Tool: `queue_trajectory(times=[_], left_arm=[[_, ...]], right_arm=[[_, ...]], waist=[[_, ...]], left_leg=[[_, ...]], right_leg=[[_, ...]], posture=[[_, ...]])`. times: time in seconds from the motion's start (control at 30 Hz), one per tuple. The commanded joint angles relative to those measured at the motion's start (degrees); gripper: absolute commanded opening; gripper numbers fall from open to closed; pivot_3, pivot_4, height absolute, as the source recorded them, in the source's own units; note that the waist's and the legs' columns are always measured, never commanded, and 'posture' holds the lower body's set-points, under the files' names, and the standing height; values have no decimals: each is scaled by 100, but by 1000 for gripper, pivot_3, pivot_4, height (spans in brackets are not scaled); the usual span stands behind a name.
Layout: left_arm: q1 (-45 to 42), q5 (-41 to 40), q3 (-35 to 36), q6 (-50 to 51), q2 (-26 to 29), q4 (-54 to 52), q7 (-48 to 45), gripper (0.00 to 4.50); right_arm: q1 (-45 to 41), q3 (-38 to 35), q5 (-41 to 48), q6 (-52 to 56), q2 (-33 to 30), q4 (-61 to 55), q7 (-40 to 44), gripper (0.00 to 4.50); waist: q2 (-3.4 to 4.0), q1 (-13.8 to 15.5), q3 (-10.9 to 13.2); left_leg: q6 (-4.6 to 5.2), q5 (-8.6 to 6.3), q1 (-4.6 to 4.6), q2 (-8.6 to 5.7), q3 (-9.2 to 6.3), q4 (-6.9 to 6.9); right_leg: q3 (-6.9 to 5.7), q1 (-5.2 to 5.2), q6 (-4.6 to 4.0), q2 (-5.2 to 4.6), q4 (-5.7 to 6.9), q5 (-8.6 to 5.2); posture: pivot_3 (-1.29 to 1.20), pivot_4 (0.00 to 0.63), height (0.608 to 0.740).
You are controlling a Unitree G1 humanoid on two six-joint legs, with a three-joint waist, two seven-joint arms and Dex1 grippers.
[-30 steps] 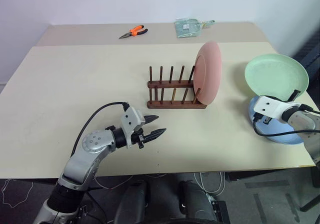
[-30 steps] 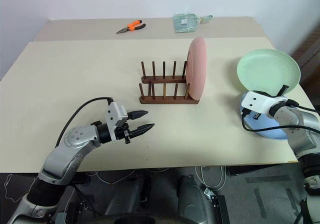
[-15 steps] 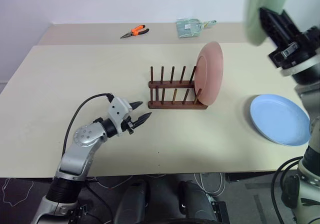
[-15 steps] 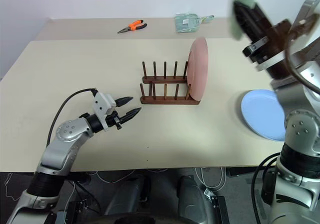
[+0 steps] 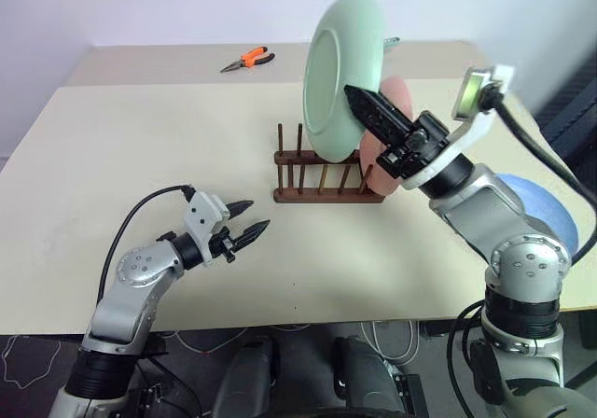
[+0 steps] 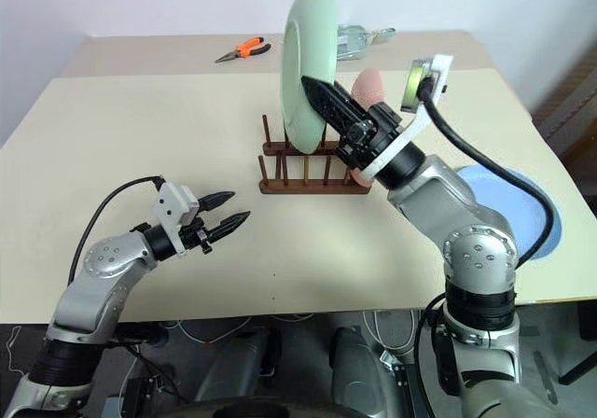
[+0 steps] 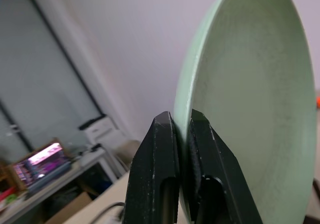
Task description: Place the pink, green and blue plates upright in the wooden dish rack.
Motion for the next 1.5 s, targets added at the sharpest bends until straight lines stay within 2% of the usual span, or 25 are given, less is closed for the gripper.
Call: queue_trajectory(times=[0.03,0.27,0.37,0.47,0.53,0.67,0.8,1.03,1.13,1.23,1.37,1.5], left_arm=[[-7,-73,52,29,-3,-277,24,2555],[-31,-69,-11,93,-20,-322,8,2555],[-50,-66,-32,124,-34,-344,10,2555],[-51,-54,-51,133,-43,-358,9,2555],[-42,-44,-76,139,-51,-369,2,2555],[-35,-31,-122,163,-68,-395,2,2555],[-37,-30,-147,179,-80,-395,-10,2555],[-35,-19,-203,164,-65,-385,-41,2555],[-94,-2,-285,130,-58,-329,-121,2555],[-201,67,-458,58,-80,-197,-237,2555],[-400,126,-638,0,-168,-23,-352,2555],[-577,145,-751,-27,-253,92,-438,2555]], right_arm=[[-41,-20,-281,-48,94,88,-83,15],[-4,107,-855,125,193,433,-129,15],[-10,90,-1057,139,239,561,-87,1003],[-44,56,-1245,92,282,597,-35,2508],[-136,155,-1666,-3,127,553,145,3555],[-273,260,-2233,-87,-59,419,509,3555],[-630,258,-2817,-218,-558,151,988,3555],[-684,-575,-3356,-326,-1658,194,1492,3555],[201,-1141,-3964,-383,-2463,625,1856,3555],[1646,-1461,-4492,-424,-2959,780,2271,3555],[2810,-1273,-4895,-273,-2784,567,2122,3555],[3238,-871,-5545,89,-2499,816,1550,3555]], waist=[[0,-3,0],[1,-19,0],[1,-47,0],[1,-77,0],[1,-82,0],[1,-87,0],[2,-84,1],[0,-52,1],[-7,30,-3],[-12,106,-6],[7,4,-6],[15,-78,-11]], left_leg=[[0,0,0,0,0,-1],[0,0,1,0,2,-1],[0,0,1,0,2,-1],[0,0,1,-1,3,-1],[1,0,1,0,2,-1],[1,1,2,0,3,1],[1,0,2,0,5,1],[1,0,0,-2,5,3],[1,0,0,-3,4,3],[3,-1,-1,-3,5,1],[6,-2,2,-4,12,1],[5,-2,12,6,17,8]], right_leg=[[0,0,0,1,0,0],[-4,-1,0,4,2,0],[-4,-1,0,5,2,0],[-5,0,1,6,2,0],[-5,0,2,8,3,1],[-6,0,2,21,4,1],[-6,-1,3,23,5,1],[-7,4,3,21,-2,0],[-8,6,2,18,-6,0],[-10,13,0,15,-15,-2],[-6,12,0,4,-11,-2],[9,12,0,29,-6,-2]], posture=[[0,150,738],[0,150,738],[0,150,738],[0,150,738],[0,150,738],[0,150,738],[0,150,738],[0,150,738],[0,150,738],[0,150,738],[0,150,738],[0,150,738]])
